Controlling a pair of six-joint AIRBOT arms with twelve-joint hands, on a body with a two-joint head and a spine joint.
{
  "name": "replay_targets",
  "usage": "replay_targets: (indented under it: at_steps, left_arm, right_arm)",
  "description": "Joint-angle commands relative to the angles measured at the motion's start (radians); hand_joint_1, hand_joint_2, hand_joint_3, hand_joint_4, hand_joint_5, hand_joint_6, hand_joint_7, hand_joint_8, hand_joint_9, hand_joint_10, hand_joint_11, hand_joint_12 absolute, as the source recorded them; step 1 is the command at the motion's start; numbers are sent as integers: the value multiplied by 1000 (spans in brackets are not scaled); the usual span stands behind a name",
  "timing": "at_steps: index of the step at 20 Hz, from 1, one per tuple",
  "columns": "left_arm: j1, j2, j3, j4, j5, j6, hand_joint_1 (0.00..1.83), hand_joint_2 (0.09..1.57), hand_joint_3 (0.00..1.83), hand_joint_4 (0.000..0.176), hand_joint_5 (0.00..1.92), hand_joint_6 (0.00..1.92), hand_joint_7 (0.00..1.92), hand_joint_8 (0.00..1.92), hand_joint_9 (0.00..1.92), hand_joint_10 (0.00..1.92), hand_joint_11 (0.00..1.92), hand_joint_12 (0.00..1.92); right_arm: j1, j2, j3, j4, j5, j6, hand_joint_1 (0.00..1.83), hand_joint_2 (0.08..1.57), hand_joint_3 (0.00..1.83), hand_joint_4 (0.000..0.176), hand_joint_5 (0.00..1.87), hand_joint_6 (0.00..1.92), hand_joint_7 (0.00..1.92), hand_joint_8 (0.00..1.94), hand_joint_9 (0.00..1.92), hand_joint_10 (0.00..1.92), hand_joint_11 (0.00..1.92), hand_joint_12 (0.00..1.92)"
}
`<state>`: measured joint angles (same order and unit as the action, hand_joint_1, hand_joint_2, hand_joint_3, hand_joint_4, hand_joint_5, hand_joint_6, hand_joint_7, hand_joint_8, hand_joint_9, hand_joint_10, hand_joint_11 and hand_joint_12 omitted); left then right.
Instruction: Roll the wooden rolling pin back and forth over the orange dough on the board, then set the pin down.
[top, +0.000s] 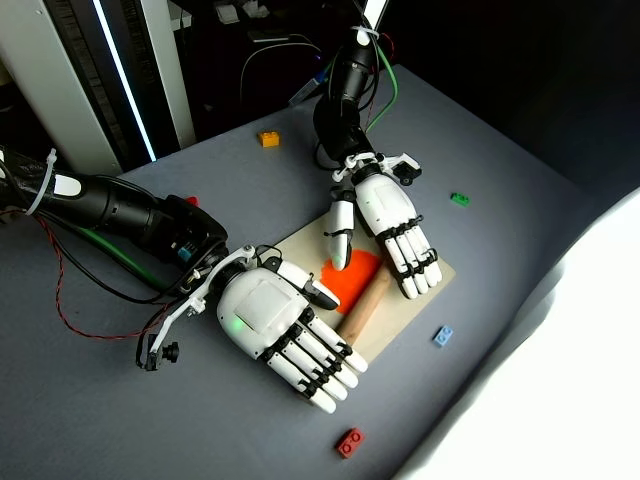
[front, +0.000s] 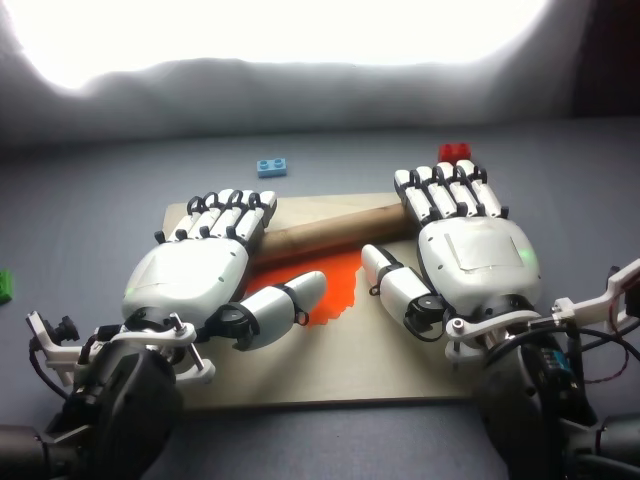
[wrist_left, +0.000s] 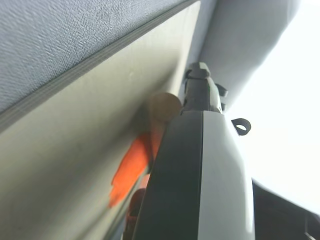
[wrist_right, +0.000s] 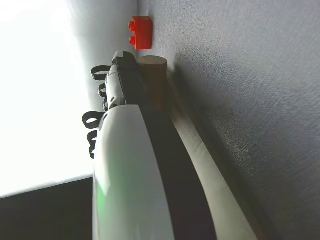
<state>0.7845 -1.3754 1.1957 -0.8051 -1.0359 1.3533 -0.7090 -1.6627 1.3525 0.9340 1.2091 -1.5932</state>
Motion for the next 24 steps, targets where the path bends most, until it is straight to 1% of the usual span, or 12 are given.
replay_targets:
  at_steps: [1,14,19,21,23,24]
  left_arm:
    - [5,12,-3,21,-77,-6,0,1249,0,0,0,0,0,0,0,0,0,0]
    - [7,37,-29,22,-68,-17,0,1249,0,0,0,0,0,0,0,0,0,0]
    - [25,42,-51,25,-86,-22,0,1249,0,0,0,0,0,0,0,0,0,0]
    - [33,43,-60,41,-90,-27,0,1249,0,0,0,0,0,0,0,0,0,0]
    - [40,43,-69,48,-112,-27,0,1246,0,0,0,0,0,0,0,0,0,0]
    - [45,43,-75,53,-129,-27,0,1245,0,0,0,0,0,0,0,0,0,0]
  right_arm:
    - [-4,2,-10,-2,35,6,0,1339,0,0,127,1,107,0,69,1,0,143]
    - [-3,17,-90,31,65,-27,0,1339,0,0,127,1,107,0,69,0,0,142]
    - [-1,23,-118,31,78,-36,0,1339,0,0,127,1,107,0,69,0,0,142]
    - [1,23,-122,31,81,-39,0,1339,0,0,127,1,107,0,69,0,0,142]
    - [5,23,-123,31,82,-40,0,1326,0,0,89,3,135,6,109,9,0,263]
    - [9,24,-122,31,82,-40,0,1325,0,0,88,3,140,6,112,9,0,274]
